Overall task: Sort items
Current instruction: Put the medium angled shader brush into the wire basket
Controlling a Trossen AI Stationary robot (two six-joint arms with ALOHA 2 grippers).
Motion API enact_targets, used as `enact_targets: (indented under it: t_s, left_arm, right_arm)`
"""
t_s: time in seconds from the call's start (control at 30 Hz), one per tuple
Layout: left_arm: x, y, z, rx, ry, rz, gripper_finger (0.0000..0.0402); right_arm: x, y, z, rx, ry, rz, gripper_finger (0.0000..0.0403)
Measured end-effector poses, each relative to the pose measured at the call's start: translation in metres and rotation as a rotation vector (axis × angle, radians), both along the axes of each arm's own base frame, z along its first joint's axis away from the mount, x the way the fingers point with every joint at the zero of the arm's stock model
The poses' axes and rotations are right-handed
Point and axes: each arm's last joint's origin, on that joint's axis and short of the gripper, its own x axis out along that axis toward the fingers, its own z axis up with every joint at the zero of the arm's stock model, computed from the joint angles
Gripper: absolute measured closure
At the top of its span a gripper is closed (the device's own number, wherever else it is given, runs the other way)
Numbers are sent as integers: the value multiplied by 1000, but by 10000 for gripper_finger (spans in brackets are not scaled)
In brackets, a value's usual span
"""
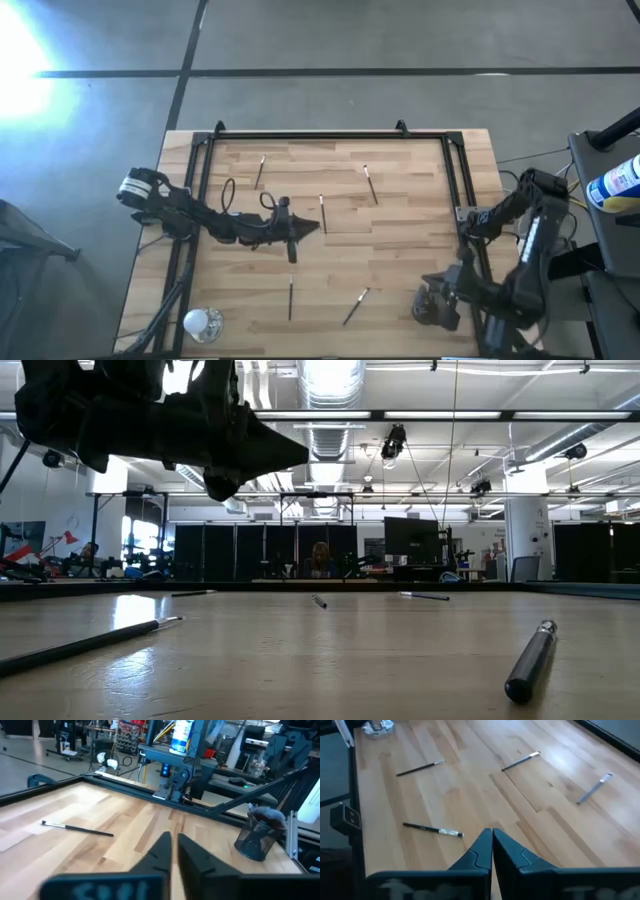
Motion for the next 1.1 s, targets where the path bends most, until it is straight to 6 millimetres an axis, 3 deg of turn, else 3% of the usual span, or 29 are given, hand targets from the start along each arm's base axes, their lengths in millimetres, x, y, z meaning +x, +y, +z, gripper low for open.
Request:
enact_targets:
  t_s: [0.27, 0.57, 0.77, 0.93, 1.1]
  left_arm:
    - [0, 5, -3, 16, 28, -15, 401]
    - [-15, 16, -15, -16, 6, -12, 401]
    - [-28, 23, -20, -12, -39, 2, 401]
    - [-31, 29, -25, -19, -9, 22, 401]
    - [-34, 31, -30, -17, 16, 26, 401]
  right_arm:
    - [38, -44, -21, 76, -107, 140, 395]
    - [86, -127, -46, 120, -330, 278, 395]
    - [103, -185, -59, 124, -305, 128, 394]
    - [114, -226, -55, 158, -293, -82, 394]
    - [118, -267, -59, 173, -128, -295, 394]
